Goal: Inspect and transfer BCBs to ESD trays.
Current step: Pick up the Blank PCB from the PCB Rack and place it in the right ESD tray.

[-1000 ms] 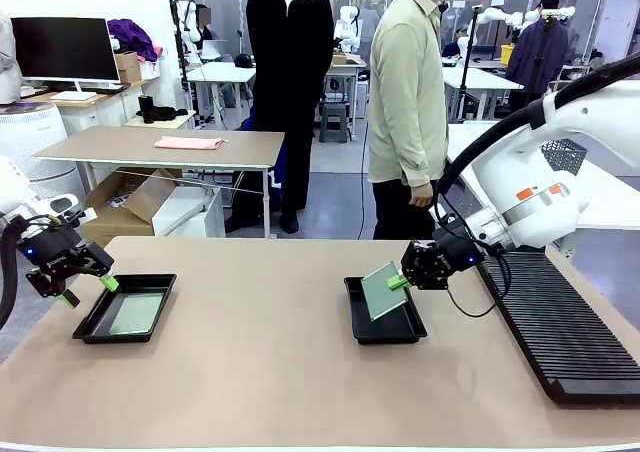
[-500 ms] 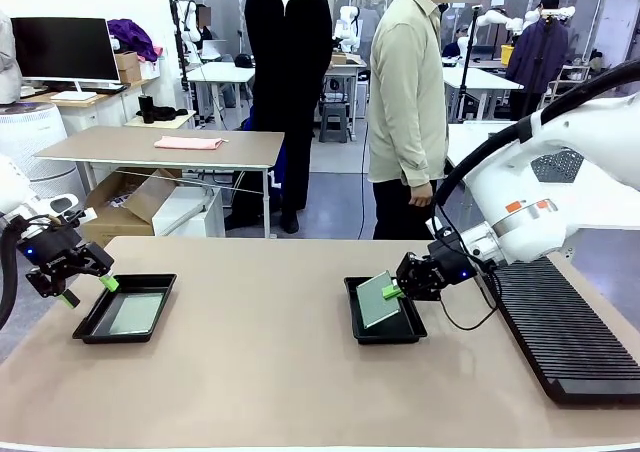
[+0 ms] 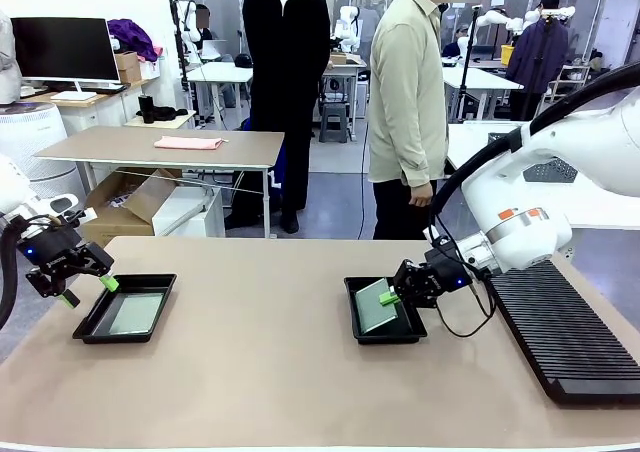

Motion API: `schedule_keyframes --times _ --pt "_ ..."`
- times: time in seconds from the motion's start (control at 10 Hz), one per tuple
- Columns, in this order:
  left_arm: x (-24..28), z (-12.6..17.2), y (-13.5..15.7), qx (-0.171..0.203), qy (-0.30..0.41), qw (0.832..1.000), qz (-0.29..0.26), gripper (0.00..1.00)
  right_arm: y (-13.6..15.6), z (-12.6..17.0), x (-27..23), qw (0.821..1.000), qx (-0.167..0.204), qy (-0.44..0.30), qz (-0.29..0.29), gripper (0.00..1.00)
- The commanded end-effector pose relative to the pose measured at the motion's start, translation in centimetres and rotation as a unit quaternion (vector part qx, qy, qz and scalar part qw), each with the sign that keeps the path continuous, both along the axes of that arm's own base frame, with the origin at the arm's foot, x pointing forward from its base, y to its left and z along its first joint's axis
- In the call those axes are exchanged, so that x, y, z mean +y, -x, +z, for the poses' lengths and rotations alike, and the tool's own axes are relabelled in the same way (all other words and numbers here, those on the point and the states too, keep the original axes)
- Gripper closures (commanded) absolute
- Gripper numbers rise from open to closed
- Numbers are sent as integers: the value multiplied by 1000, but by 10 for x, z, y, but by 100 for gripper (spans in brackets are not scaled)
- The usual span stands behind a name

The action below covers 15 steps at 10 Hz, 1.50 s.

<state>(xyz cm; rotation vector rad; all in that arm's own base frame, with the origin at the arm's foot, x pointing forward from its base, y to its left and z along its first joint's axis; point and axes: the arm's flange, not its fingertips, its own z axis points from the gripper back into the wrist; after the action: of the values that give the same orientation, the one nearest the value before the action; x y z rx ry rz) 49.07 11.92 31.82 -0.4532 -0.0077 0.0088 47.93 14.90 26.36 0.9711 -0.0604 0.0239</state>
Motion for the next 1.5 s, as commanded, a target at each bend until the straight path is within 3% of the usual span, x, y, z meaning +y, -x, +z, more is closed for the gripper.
schedule_keyframes --times 0.0,1.0,1.4 --pt "1 1 0 -3 0 1000 -1 0 -2 -6 3 1000 -2 -5 -14 98" --pt "1 1 0 -3 0 1000 -1 0 1 2 1 1000 15 17 0 98" --pt "1 1 0 -3 0 1000 -1 0 -2 10 4 999 12 30 1 88"
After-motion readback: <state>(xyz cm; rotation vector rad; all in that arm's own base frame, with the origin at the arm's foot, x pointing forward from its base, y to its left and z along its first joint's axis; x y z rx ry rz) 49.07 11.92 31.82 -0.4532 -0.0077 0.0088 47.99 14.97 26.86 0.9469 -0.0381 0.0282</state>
